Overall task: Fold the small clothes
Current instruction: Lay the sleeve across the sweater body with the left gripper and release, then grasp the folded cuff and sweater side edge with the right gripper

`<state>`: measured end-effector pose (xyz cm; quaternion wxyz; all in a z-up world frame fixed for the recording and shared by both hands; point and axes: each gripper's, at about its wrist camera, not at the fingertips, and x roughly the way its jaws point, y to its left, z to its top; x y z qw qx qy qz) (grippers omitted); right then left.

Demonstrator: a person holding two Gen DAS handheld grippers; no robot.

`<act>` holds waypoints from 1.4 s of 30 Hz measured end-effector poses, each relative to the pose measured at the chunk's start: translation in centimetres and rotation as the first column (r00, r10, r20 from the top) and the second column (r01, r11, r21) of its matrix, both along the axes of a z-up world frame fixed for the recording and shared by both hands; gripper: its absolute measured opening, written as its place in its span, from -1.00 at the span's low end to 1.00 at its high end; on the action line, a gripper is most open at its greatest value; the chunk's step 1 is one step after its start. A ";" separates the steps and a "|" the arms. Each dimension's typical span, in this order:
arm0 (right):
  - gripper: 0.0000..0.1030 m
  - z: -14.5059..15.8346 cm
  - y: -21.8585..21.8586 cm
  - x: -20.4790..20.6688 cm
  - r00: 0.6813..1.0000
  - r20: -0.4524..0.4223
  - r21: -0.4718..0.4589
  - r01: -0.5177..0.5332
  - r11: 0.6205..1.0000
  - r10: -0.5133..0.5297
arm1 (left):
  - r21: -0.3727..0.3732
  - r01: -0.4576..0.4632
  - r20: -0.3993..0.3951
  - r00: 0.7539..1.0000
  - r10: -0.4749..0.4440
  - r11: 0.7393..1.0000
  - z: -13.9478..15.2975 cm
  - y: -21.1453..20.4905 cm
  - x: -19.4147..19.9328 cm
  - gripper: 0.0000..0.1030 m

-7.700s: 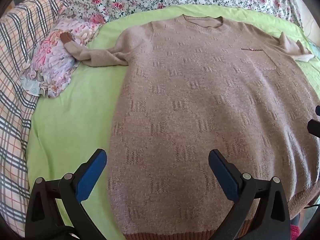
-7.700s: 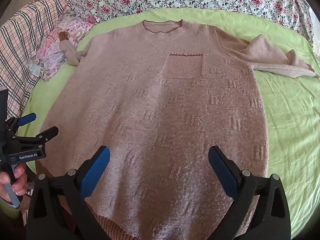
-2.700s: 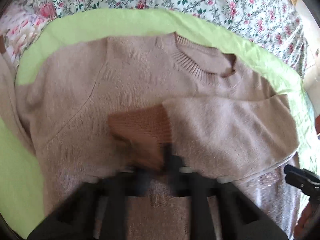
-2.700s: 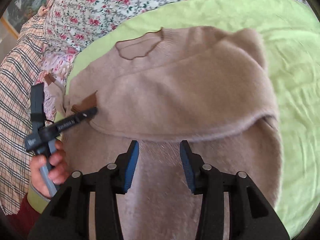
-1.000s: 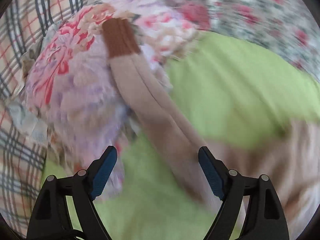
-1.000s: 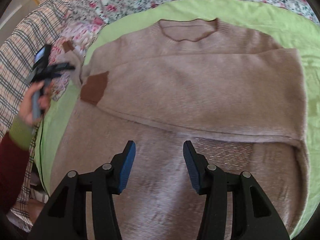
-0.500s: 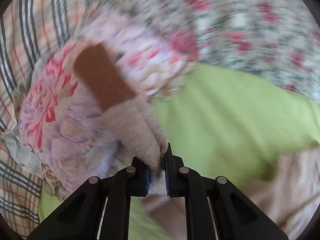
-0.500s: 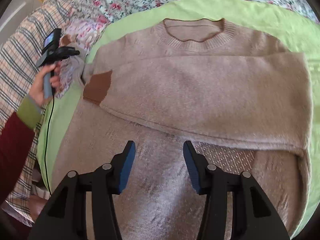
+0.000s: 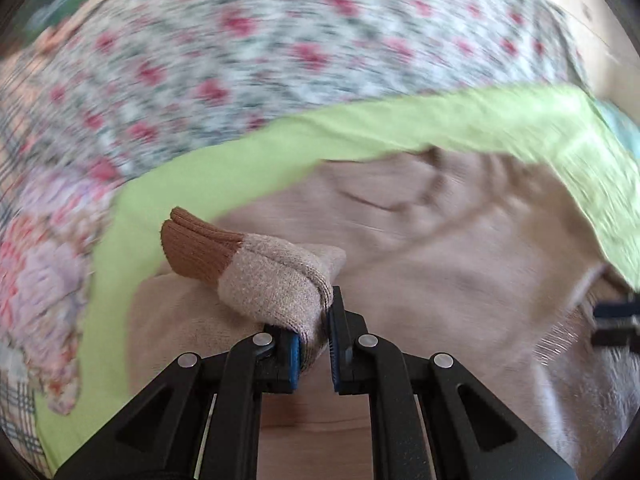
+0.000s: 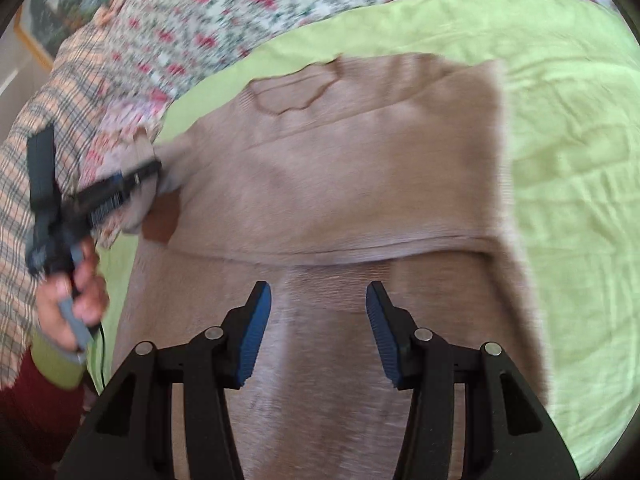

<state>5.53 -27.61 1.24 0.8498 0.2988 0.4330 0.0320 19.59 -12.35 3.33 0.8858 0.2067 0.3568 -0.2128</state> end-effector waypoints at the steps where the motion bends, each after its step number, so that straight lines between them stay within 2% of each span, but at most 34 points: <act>1: -0.01 0.0 -0.4 -0.2 1.000 -0.001 0.001 0.018 1.000 -0.018 | 0.011 0.026 -0.011 1.000 -0.025 1.000 -0.7 -1.2 -0.7 -0.79; 5: -0.01 0.3 -1.7 -0.6 0.998 0.000 0.001 0.062 0.998 -0.062 | 0.080 0.073 -0.046 0.997 -0.069 0.994 -4.0 -3.5 -1.8 -0.60; 6: -0.01 0.4 -1.7 -0.4 0.998 0.001 0.000 0.064 0.998 -0.064 | 0.086 0.073 -0.059 0.996 -0.068 0.994 -4.5 -3.4 -1.9 -0.40; 7: -0.01 0.5 -1.7 -0.1 0.998 0.001 -0.001 0.061 0.998 -0.061 | 0.090 0.071 -0.079 0.995 -0.064 0.993 -4.9 -3.0 -2.0 -0.09; 8: -0.01 0.5 -1.5 0.2 0.998 0.003 -0.001 0.056 0.998 -0.056 | 0.087 0.062 -0.084 0.995 -0.055 0.994 -5.0 -2.5 -2.4 0.01; 11: -0.01 0.6 -0.4 1.5 0.999 0.008 -0.002 0.032 0.999 -0.032 | 0.074 0.041 -0.081 0.996 -0.035 0.996 -4.8 0.3 -3.9 0.12; 12: -0.01 0.6 0.2 2.2 1.000 0.012 0.000 0.018 1.000 -0.018 | 0.080 0.023 -0.079 0.997 -0.016 0.997 -4.8 1.4 -4.3 0.28; 13: -0.01 0.7 0.7 2.7 1.000 0.015 0.001 0.006 1.000 -0.006 | 0.083 -0.004 -0.077 0.997 0.010 0.997 -4.7 2.8 -4.6 0.34; 18: -0.01 1.7 4.4 7.0 0.994 0.058 -0.007 -0.090 0.996 0.091 | 0.080 -0.150 -0.111 0.981 0.159 0.985 -5.3 9.9 -4.3 0.35; 20: -0.01 2.2 5.9 9.2 0.990 0.072 -0.009 -0.120 0.993 0.120 | 0.088 -0.229 -0.116 0.964 0.239 0.969 -5.7 12.5 -3.0 0.35; 22: -0.01 2.8 7.2 11.4 0.984 0.088 -0.010 -0.152 0.988 0.152 | 0.054 -0.297 -0.149 0.942 0.301 0.954 -5.6 14.8 -1.3 0.38; 24: -0.01 3.4 8.8 14.0 0.977 0.103 -0.023 -0.183 0.983 0.185 | 0.015 -0.325 -0.169 0.931 0.323 0.945 -5.3 15.8 -0.2 0.38; 26: -0.01 3.8 10.7 16.5 0.971 0.102 -0.038 -0.213 0.976 0.216 | 0.009 -0.344 -0.162 0.926 0.341 0.939 -5.0 16.2 0.9 0.38; 30: -0.01 2.7 13.4 20.2 0.963 0.059 -0.067 -0.258 0.964 0.262 | -0.015 -0.384 -0.190 0.907 0.375 0.923 -5.5 16.6 2.5 0.38; 31: -0.26 2.3 13.8 20.5 0.962 0.049 -0.077 -0.264 0.962 0.268 | -0.018 -0.393 -0.202 0.902 0.382 0.919 -5.7 16.6 2.9 0.39; 32: -0.81 2.2 13.8 20.5 0.962 0.042 -0.080 -0.266 0.961 0.270 | -0.017 -0.397 -0.205 0.900 0.386 0.918 -5.8 16.6 3.2 0.38; 34: -0.81 2.4 13.2 19.6 0.965 0.063 -0.076 -0.249 0.966 0.253 | -0.013 -0.399 -0.201 0.899 0.389 0.917 -5.9 16.4 3.5 0.39; 37: -0.82 3.0 11.0 16.8 0.979 0.085 -0.119 -0.177 0.977 0.187 | 0.006 -0.399 -0.192 0.899 0.393 0.917 -6.0 16.1 3.7 0.39; 42: -0.82 2.6 4.9 11.1 0.997 0.073 -0.131 -0.005 0.991 0.015 | 0.038 -0.414 -0.184 0.892 0.414 0.909 -6.1 15.6 3.9 0.39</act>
